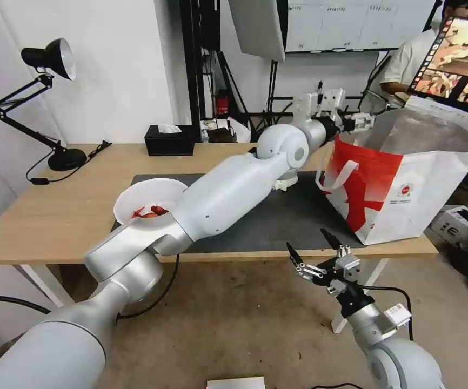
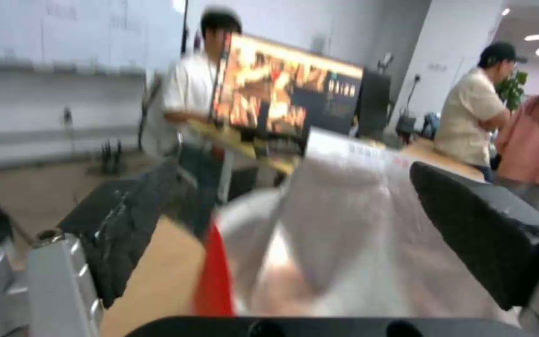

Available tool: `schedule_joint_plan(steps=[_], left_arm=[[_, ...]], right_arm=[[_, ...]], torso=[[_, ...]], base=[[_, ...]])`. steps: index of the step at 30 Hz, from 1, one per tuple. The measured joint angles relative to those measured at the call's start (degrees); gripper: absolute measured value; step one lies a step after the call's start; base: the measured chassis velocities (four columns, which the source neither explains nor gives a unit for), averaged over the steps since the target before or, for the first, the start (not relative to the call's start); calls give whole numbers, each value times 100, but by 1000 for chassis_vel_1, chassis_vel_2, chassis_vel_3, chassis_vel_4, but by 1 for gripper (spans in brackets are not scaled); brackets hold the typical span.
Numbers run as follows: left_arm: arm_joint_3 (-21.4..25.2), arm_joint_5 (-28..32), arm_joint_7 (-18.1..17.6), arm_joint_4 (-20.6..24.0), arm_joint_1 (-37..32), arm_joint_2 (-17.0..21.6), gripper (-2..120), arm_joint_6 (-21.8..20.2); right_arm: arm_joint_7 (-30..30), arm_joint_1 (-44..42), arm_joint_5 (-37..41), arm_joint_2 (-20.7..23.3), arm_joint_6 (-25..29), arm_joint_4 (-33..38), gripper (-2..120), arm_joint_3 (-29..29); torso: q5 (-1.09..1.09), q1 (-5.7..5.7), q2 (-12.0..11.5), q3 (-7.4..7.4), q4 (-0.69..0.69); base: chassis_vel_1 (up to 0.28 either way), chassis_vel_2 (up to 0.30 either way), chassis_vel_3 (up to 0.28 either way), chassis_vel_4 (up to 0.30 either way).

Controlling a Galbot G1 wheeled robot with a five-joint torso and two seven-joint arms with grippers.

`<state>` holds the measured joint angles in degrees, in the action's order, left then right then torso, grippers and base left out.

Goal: Pick up the trash from the table and place it into the takeout bag.

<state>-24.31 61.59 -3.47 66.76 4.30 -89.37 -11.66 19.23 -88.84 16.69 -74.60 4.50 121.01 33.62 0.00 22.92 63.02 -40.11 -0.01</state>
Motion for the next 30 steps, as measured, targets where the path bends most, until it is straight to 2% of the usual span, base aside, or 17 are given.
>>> schedule_joint_plan(steps=[1,4,5,8,9,12,17,18,23,26,27,29,30], left_arm=[[35,-258,159,35,-30,100,100,152],[85,-598,319,154,-126,297,100,360],[85,-598,319,154,-126,297,100,360],[255,-1054,340,373,-408,595,100,788],[255,-1054,340,373,-408,595,100,788],[474,-1643,162,629,-761,929,100,1155],[691,-1949,-4,861,-1032,1183,100,1384],[823,-2074,-72,1023,-1225,1366,100,1480],[1048,-2210,-95,1351,-1589,1705,100,1624],[1475,-2426,-98,1872,-2254,2173,100,1742],[1475,-2426,-98,1872,-2254,2173,100,1742],[1906,-2500,-98,2209,-2812,2395,100,1751],[1906,-2500,-98,2209,-2812,2395,100,1751]], right_arm=[[0,12,22,4,0,-1,100,17],[0,20,88,14,0,-1,100,73],[0,20,88,14,0,-1,100,73],[-28,84,122,50,0,-20,100,134],[-28,84,122,50,0,-20,100,134],[-85,162,144,112,7,-54,100,145],[-156,205,162,178,22,-88,100,157],[-192,228,174,212,31,-106,100,165],[-242,251,187,237,47,-109,100,175],[-282,264,205,271,76,-109,100,188],[-282,264,205,271,76,-109,100,188],[-304,284,206,311,114,-113,100,208],[-304,284,206,311,114,-113,100,208]], torso=[[0,0,0,0,0],[-1,0,1,-1,2],[-1,0,1,-1,2],[-1,0,1,0,0],[-1,0,1,0,0],[-2,0,0,-1,2],[-2,0,1,0,3],[-2,0,1,0,1],[-2,1,0,0,0],[0,0,1,0,1],[0,0,1,0,1],[-2,0,1,0,0],[-2,0,1,0,0]], base=[[0,0,0,0],[0,0,0,0],[0,0,0,0],[0,0,0,0],[0,0,0,0],[0,0,0,0],[0,0,0,0],[0,0,0,0],[0,0,0,0],[0,0,0,0],[0,0,0,0],[0,0,0,0],[0,0,0,0]])
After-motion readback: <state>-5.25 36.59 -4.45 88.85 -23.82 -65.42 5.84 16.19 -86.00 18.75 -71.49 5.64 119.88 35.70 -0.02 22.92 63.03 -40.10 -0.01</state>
